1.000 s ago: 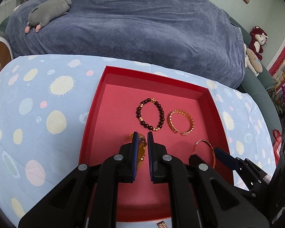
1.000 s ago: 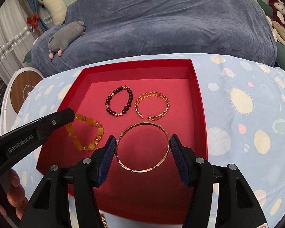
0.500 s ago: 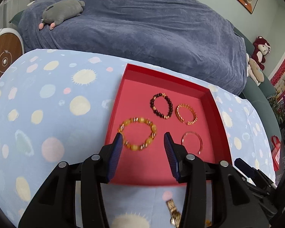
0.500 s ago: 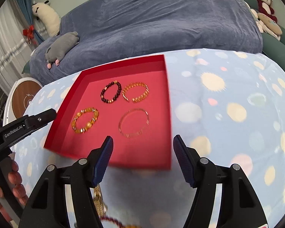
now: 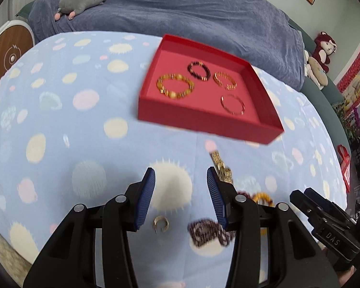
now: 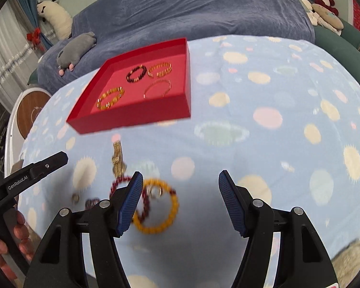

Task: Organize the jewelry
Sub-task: 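Withdraw both tools back toward the remaining jewelry, then grasp the orange bead bracelet with the right tool while the left tool grasps the purple beaded bracelet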

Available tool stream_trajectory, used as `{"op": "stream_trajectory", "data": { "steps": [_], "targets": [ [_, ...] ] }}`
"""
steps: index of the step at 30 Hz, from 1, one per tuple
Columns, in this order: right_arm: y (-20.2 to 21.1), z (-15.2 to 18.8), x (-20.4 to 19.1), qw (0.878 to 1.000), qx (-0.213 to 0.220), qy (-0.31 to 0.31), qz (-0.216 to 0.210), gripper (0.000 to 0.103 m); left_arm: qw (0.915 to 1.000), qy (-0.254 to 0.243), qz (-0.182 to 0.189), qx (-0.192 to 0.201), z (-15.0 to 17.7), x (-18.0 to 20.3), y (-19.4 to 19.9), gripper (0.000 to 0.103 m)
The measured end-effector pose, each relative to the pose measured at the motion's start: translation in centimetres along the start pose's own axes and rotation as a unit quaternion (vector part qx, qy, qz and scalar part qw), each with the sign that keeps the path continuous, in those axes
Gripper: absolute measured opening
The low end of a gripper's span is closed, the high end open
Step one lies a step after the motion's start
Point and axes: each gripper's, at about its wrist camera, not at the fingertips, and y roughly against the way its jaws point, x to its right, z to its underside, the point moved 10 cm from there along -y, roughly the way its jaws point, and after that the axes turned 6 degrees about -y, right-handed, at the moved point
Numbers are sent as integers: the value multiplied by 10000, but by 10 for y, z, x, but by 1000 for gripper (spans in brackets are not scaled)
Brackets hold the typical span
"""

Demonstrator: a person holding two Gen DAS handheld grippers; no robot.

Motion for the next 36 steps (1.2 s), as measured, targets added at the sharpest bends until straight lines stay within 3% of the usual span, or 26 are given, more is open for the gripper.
{"op": "stream_trajectory", "data": {
  "steps": [5,11,16,19,23,26,29,32,36],
  "targets": [
    [-1,27,1,9999,-115,7,27,62,9999,-98,20,-126,31,11,1,43],
    [-11,42,-1,9996,-275,89,71,40,9998,-119,38,-159,54,13,2,43],
    [-18,38,-4,9995,-266,120,123,36,9998,-54,28,-206,62,9,2,43],
    [-27,40,-8,9991,-369,171,154,25,9997,11,27,-223,65,6,1,44],
    [-28,42,-10,9988,-315,298,247,23,9998,14,32,-213,68,5,2,44],
    [-26,42,-6,9986,-328,287,283,8,9997,1,51,-243,70,6,1,44],
    [-22,46,2,9990,-366,116,237,7,9997,-52,91,-241,72,10,2,44],
    [-17,52,7,9988,-420,68,261,7,9996,-132,108,-222,73,17,2,54],
    [-11,61,11,9983,-528,-93,208,7,9994,-232,177,-196,72,29,1,54]
  ]
}}
